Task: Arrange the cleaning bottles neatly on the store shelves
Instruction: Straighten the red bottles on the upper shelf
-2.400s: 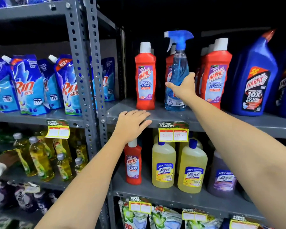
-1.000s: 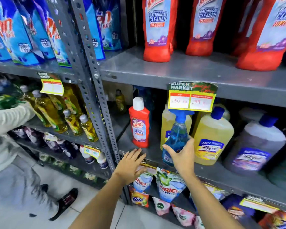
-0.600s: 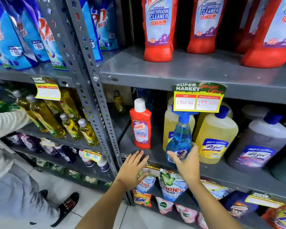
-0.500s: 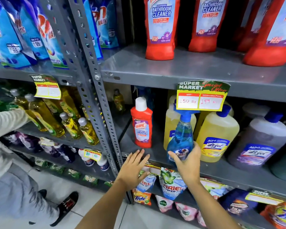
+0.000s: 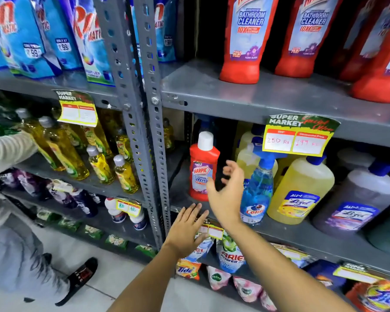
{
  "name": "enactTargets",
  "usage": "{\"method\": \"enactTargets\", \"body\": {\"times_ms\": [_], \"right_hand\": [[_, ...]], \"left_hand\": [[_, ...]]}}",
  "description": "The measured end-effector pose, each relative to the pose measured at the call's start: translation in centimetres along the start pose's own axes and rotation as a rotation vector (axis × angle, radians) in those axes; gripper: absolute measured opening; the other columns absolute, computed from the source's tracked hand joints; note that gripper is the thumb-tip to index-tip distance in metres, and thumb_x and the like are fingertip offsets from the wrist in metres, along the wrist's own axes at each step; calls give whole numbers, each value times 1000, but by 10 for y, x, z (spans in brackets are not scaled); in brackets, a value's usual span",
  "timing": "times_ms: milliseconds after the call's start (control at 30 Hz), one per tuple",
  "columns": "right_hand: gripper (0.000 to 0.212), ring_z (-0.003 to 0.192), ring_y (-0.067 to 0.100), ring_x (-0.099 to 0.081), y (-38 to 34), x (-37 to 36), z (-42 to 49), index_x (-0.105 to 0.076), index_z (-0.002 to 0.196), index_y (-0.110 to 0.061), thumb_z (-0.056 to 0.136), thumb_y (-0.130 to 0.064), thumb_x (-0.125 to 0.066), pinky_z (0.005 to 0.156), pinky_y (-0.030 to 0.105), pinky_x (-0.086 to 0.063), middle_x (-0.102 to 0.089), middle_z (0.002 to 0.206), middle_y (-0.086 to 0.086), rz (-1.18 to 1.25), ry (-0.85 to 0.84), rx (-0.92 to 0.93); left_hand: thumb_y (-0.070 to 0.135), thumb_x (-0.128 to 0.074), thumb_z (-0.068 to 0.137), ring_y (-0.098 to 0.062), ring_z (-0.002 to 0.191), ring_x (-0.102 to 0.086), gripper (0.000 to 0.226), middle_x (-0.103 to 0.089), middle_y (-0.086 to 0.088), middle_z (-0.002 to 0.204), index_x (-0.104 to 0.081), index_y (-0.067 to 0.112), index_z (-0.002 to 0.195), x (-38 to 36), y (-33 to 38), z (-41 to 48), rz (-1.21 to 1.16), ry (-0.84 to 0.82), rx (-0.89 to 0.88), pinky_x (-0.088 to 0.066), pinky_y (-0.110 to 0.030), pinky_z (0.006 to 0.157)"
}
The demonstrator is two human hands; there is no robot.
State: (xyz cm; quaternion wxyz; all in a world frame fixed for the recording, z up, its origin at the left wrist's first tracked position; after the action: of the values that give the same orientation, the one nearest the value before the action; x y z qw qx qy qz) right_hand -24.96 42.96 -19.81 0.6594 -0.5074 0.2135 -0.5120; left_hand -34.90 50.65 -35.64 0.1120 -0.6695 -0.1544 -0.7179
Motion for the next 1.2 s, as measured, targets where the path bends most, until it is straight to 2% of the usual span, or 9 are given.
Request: {"method": "enactTargets", "body": {"times_ms": [67, 167, 367, 533, 667, 767, 833, 1000, 1200], "right_hand": [[84, 125, 26, -46, 10, -20, 15, -35, 143, -4, 73, -17, -82, 102, 29, -40, -44, 132, 15, -105, -94, -76], [102, 130, 29, -46, 30, -36, 35, -29, 148, -6, 66, -21, -89, 108, 41, -41, -45, 139, 17, -160, -211, -210], [51, 96, 25, -70, 56, -40, 57, -64, 110, -9, 67, -18, -89, 90, 48, -55, -73, 108, 11, -113, -275, -280], [44, 95, 22, -70, 47, -34, 47, -66, 109, -9, 71, -16, -86, 89, 47, -57, -74, 106, 9, -85, -281, -216], [37, 91, 15, -69, 3, -9, 31, -68, 108, -14, 74, -14, -83, 86, 41, -57, -73, 97, -3, -98, -273, -32], [41, 87, -3, -67, -55, 29, 20, -65, 99, -33, 70, -13, -86, 80, 20, -55, -70, 89, -27, -11, -271, 155], [44, 84, -7, -67, -99, 58, 18, -63, 91, -39, 65, -14, -88, 74, 9, -50, -70, 87, -33, 80, -238, 252], [32, 80, -8, -68, -209, 135, 34, -64, 88, -35, 65, -27, -84, 73, 11, -50, -72, 86, -32, 243, -63, 490], [32, 88, -4, -70, -266, 195, 105, -65, 102, -22, 75, -27, -81, 78, 17, -53, -73, 96, -19, 221, 117, 622]], "left_hand": [[58, -20, 99, -20, 149, 5, 65, -2, -4, 163, -4, 26, 154, 0, -2, 1, 2, 3, -6, 7, -41, 121], [57, -21, 100, -23, 149, 2, 65, -4, -6, 163, -4, 25, 154, -2, -2, 0, 33, 2, -24, 2, -43, 121], [56, -24, 100, -23, 149, 1, 65, -5, -7, 163, -5, 26, 154, -5, -4, 0, 37, 18, -20, 6, -41, 120], [55, -24, 100, -24, 149, 4, 65, 0, -7, 163, -2, 25, 154, 3, -1, -1, 63, -21, -23, 2, -44, 121], [58, -19, 100, -23, 148, 10, 65, 7, -8, 163, -9, 22, 154, 15, 4, -7, 192, -11, -86, 4, -51, 120], [57, -26, 100, -25, 148, -2, 62, -8, -10, 162, -28, 21, 150, 39, 1, -14, 221, 90, -127, -6, -57, 117], [56, -26, 101, -25, 149, -2, 60, -8, -9, 162, -28, 22, 150, 66, 0, -12, 165, 157, -149, -9, -58, 117], [50, -29, 102, -19, 149, 8, 57, 0, -4, 163, -22, 24, 152, 164, 15, 7, -16, 394, -201, -4, -46, 121], [31, -49, 98, -32, 135, -38, 49, -41, -16, 149, -45, 6, 141, 298, 31, 23, -84, 918, -326, -27, -40, 112]]}}
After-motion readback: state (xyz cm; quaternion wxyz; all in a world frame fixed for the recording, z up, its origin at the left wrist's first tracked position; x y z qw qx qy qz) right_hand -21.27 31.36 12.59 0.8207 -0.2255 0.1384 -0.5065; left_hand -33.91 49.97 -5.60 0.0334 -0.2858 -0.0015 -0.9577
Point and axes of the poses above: each hand's wrist, its own z-axis towards the middle knuckle, its own x-axis out of the back of the hand, y = z × x, the point moved 4 cm from there along z, towards the middle knuckle
